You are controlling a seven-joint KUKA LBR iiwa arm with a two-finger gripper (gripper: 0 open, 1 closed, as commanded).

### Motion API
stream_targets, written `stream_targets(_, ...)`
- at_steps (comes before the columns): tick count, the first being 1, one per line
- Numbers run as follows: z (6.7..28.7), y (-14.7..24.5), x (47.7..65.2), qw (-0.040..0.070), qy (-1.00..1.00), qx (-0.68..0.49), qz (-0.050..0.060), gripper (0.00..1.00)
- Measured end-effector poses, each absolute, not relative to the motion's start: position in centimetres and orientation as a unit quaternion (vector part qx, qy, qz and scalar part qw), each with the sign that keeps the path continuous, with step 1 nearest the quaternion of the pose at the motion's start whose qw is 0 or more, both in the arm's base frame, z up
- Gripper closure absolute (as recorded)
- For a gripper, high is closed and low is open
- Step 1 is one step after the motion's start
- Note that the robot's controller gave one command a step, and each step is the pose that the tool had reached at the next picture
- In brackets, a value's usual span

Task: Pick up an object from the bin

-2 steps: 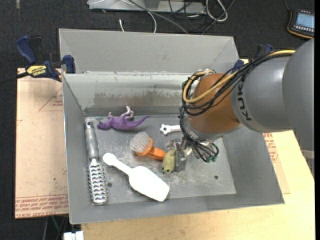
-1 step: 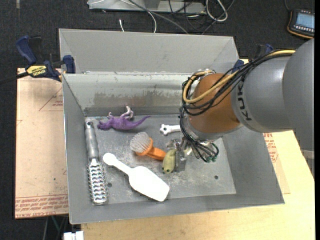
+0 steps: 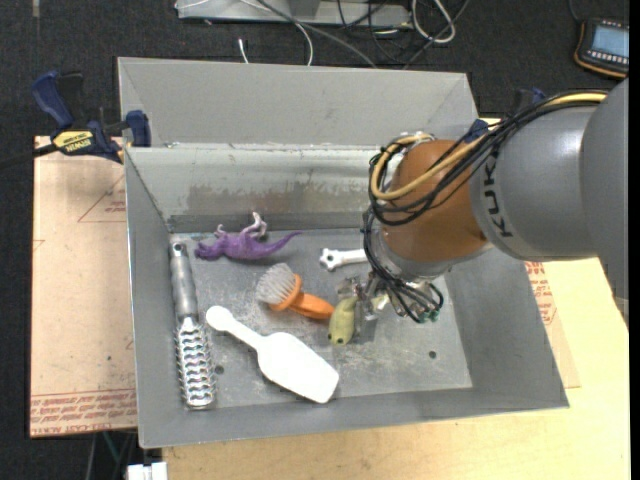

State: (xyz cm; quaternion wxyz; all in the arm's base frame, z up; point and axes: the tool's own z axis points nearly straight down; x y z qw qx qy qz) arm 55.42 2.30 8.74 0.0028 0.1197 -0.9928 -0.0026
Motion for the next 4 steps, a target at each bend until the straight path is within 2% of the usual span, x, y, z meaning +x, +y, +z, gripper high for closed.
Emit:
stream_targets(1, 12.6, 2.3, 55.7, -0.001, -0.993, 0.119, -0.002, 1.0)
stream_targets(2, 15.1, 2.4, 55.8, -0.005, -0.993, 0.119, -0.002, 1.0)
stream_targets(4, 17.1, 2.4, 55.9, -0.006, -0.993, 0.119, -0.003, 1.0)
